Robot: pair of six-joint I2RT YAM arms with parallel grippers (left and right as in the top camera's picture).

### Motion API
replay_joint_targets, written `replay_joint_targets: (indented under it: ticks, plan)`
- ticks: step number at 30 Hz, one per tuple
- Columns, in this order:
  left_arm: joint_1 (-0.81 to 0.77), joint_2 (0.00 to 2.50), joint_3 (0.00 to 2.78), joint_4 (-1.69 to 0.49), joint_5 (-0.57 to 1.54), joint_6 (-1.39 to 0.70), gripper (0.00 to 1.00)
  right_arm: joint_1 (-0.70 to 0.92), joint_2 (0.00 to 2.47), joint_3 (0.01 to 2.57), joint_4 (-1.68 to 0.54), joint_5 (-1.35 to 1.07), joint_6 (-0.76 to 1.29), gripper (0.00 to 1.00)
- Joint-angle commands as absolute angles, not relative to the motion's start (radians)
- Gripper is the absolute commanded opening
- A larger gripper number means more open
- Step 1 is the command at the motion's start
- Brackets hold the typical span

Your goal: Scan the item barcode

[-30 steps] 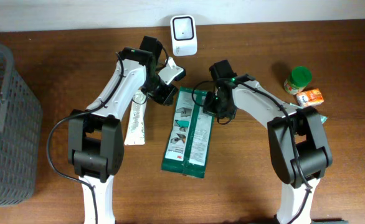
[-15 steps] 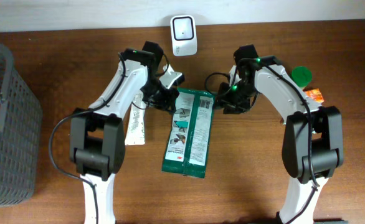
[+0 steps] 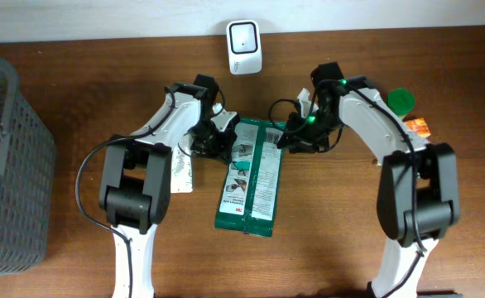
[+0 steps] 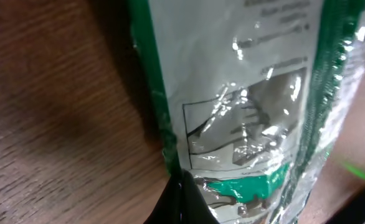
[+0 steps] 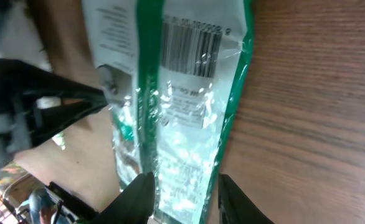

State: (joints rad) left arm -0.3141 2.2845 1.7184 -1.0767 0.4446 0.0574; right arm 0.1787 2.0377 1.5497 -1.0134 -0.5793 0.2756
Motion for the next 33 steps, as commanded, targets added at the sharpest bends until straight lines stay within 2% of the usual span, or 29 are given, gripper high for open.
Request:
replay_joint_targets:
  ticks: [1, 7, 12, 18, 23, 24, 26, 33]
  plan:
    - [-0.345, 2.279, 1.710, -1.063, 0.362, -0.022, 0.00, 0.115, 1.896, 1.540, -1.067, -0.595, 0.207, 0.31]
    - [-0.361, 2.111, 1.682, -0.999, 0.221, -0.068, 0.00, 0.030, 1.827, 1.540, -1.178, -0.591, 0.128, 0.34]
    - [-0.357, 2.017, 1.600, -0.963, 0.194, -0.068, 0.00, 0.040, 1.828, 1.491, -1.163, -0.591, 0.128, 0.37]
    - [-0.357, 2.008, 1.404, -0.776, 0.403, -0.037, 0.00, 0.110, 1.828, 1.311, -0.957, -0.635, 0.287, 0.36]
    - [-0.360, 2.012, 1.393, -0.758, 0.405, -0.037, 0.00, 0.179, 1.832, 1.241, -0.799, -0.644, 0.411, 0.34]
    - [-0.364, 2.017, 1.393, -0.758, 0.405, -0.037, 0.00, 0.186, 1.835, 1.240, -0.788, -0.643, 0.422, 0.30]
    - [-0.371, 2.034, 1.393, -0.742, 0.414, -0.037, 0.00, 0.199, 1.837, 1.240, -0.762, -0.640, 0.455, 0.28]
    - [-0.373, 2.056, 1.393, -0.717, 0.438, -0.030, 0.00, 0.204, 1.841, 1.240, -0.743, -0.611, 0.481, 0.29]
